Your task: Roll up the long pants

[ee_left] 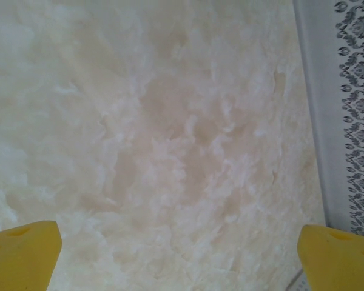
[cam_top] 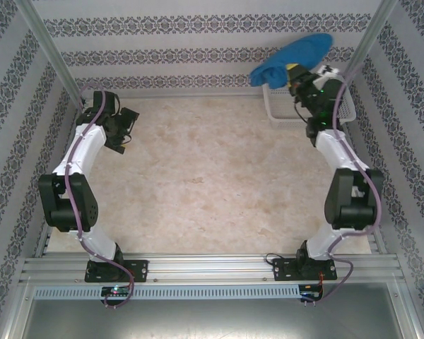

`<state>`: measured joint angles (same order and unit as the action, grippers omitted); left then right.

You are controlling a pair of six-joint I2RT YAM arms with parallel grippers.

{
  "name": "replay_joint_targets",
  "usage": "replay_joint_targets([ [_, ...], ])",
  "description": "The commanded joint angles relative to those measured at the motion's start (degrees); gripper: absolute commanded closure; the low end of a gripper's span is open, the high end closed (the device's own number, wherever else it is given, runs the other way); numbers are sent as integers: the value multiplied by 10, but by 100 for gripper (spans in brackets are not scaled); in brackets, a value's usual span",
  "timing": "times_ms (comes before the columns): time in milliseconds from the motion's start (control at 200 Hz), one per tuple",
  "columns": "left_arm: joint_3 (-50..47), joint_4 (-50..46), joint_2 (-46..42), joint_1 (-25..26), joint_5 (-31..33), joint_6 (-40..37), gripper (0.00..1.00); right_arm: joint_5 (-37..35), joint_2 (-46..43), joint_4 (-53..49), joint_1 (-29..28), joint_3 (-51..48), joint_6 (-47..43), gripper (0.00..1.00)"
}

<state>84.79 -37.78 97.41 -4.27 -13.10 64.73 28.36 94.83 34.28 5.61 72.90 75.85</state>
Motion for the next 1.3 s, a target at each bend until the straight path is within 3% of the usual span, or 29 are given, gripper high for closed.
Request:
replay_joint_targets([
  [0,23,-19,17,-14,-20,-20,0,-49,-60,28,18,-28,-66,100],
  [320,56,-19,71,-33,-50,-34,0,-180,-34,27,22,-82,-114,100],
  [520,83,-22,114,-43,-65,-46,0,-238,23,33,21,-59,-136,100],
  [764,126,-26,181,-50,-88,-60,0,-287,154,40,17,39,-129,100],
  [1144,172,-31,233,-75,-101,-75,0,-340,407,32,-27,315,-89,100],
  [1294,175,-29,239,-82,-105,-80,0,-359,471,28,-37,372,-62,94],
])
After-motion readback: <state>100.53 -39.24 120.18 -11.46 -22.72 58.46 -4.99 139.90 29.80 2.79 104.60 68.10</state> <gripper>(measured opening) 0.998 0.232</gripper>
